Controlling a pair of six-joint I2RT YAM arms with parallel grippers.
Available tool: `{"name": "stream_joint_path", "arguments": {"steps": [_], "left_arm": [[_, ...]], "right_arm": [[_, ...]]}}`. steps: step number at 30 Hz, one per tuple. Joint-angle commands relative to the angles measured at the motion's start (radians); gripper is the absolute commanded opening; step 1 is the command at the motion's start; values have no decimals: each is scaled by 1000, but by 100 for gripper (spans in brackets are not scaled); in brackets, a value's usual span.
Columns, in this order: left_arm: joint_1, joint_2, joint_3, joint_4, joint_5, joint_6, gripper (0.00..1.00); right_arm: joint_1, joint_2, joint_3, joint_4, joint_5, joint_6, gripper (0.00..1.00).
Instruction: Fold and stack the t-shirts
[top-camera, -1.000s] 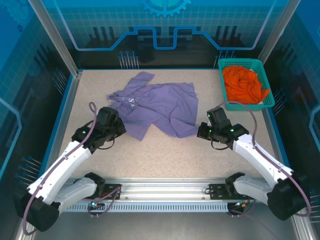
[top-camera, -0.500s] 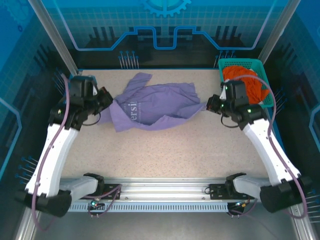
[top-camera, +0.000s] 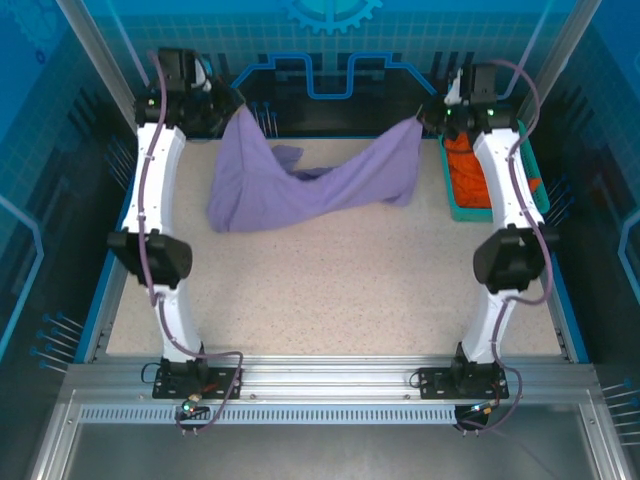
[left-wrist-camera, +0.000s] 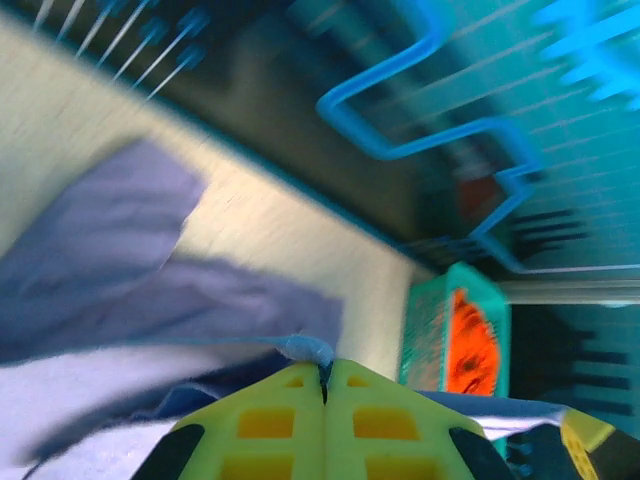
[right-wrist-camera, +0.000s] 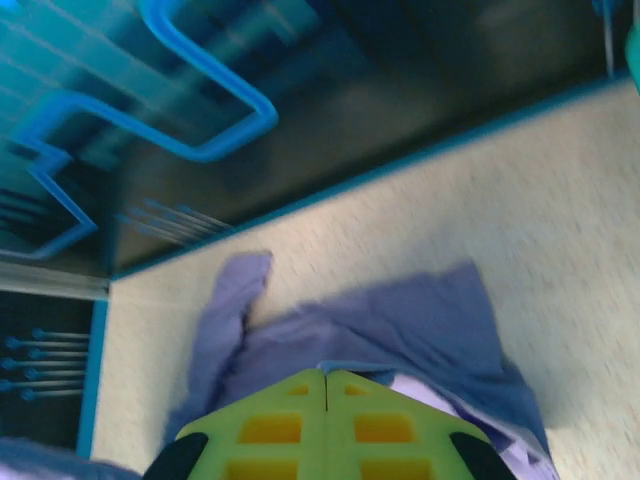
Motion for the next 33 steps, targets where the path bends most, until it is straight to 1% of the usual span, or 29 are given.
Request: {"name": "stream_joint_path", "arguments": {"steps": [1,2,3,5,7,9,11,14,16,18,19,21,23,27,30,33], "left_arm": [[28,4,275,-4,109,23,0],[40,-44,241,56,115,13,0],[47,-102,190,108,113,14,0],[52,-226,86,192,110,37,0],[50,-348,-34,248,119,52,0],[50,-474,-162,266,123,68,0],[50,-590,-306,270,140,92,0],[51,-790,-591,273,138,130,0],[50,-937,-810,300,93,130,0],[50,-1047,-976,297,47,135,0],[50,-1073,-1022,291,38,135,0],[51,-1087,-1111,287,33,117,0],[51,-1074,-1180,299,40,71,0],[51,-1001,-1279,332,11,7,0],[51,-848,-1232,302,-14,-8,0],[50,-653,-1115,333,15,-22,0]], "right_arm": [[-18,70,322,-149,-77,9,0],[-20,74,400,-170,-83,10,0],[-20,61,442,-184,-82,7,0],[-19,-22,419,-185,-77,-14,0],[-18,-163,262,-130,-72,-37,0],[-18,-345,-6,11,-69,-41,0],[-14,-521,-232,105,-59,-40,0],[-6,-726,-498,137,-63,-56,0],[-5,-838,-670,164,-66,-61,0],[-5,-911,-781,162,-44,-78,0],[-6,-925,-808,159,-35,-83,0],[-6,-923,-839,152,-41,-94,0],[-3,-899,-844,137,-49,-105,0],[0,-841,-871,123,8,-112,0],[1,-766,-863,121,40,-122,0],[-1,-657,-810,155,39,-121,0]]}}
